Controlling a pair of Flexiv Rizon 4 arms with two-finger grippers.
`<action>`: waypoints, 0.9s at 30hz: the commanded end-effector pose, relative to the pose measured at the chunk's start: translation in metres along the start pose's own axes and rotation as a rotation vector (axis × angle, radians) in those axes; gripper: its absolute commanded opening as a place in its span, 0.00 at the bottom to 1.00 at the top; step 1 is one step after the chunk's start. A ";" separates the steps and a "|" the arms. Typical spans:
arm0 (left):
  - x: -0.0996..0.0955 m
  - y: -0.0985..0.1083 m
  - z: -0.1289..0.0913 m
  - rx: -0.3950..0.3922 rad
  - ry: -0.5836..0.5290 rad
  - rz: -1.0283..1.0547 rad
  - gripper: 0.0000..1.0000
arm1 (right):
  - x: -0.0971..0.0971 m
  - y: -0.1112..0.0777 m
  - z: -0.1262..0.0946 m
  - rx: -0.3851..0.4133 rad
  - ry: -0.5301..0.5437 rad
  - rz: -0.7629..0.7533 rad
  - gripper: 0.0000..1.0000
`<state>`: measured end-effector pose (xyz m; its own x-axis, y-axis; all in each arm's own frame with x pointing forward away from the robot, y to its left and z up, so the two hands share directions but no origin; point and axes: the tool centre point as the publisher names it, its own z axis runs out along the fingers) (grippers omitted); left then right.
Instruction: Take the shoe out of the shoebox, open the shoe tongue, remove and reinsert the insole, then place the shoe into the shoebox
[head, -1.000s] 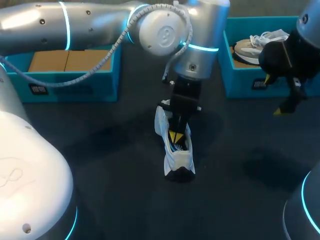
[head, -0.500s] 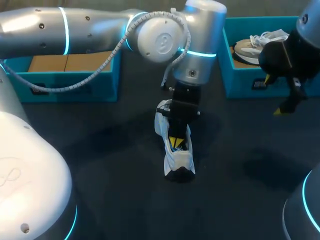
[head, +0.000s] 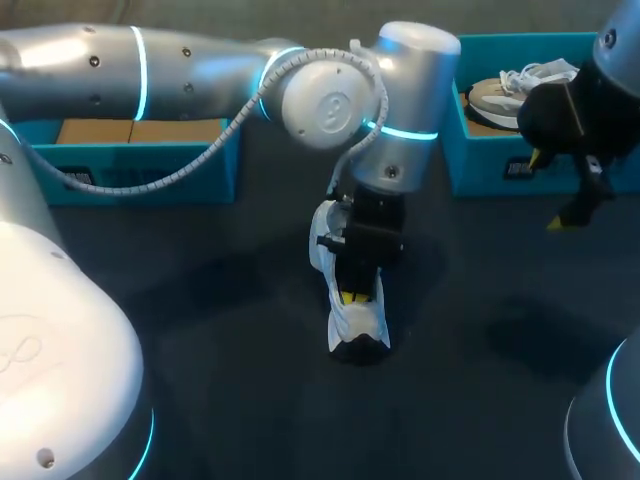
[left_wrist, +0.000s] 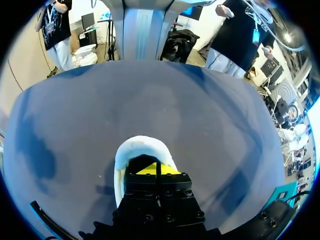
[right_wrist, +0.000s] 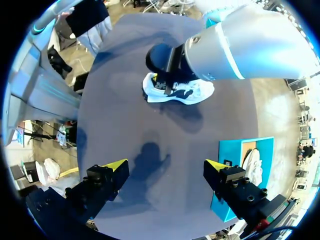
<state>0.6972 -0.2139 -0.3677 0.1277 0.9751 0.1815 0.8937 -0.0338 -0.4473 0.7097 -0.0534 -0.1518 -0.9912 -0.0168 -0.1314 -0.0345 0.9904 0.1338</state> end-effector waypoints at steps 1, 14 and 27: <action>-0.002 0.000 0.013 -0.011 -0.013 -0.020 0.00 | -0.002 0.002 0.001 0.004 0.004 0.001 1.00; 0.015 0.010 -0.018 -0.128 -0.045 -0.076 0.00 | -0.002 0.002 0.001 0.004 0.004 0.001 1.00; 0.007 0.021 0.005 -0.152 0.015 -0.112 0.00 | -0.002 0.002 0.001 0.004 0.004 0.001 1.00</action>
<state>0.7127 -0.2046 -0.3765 0.0283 0.9726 0.2308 0.9579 0.0396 -0.2845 0.7093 -0.0539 -0.1518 -0.9911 -0.0170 -0.1320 -0.0349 0.9903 0.1343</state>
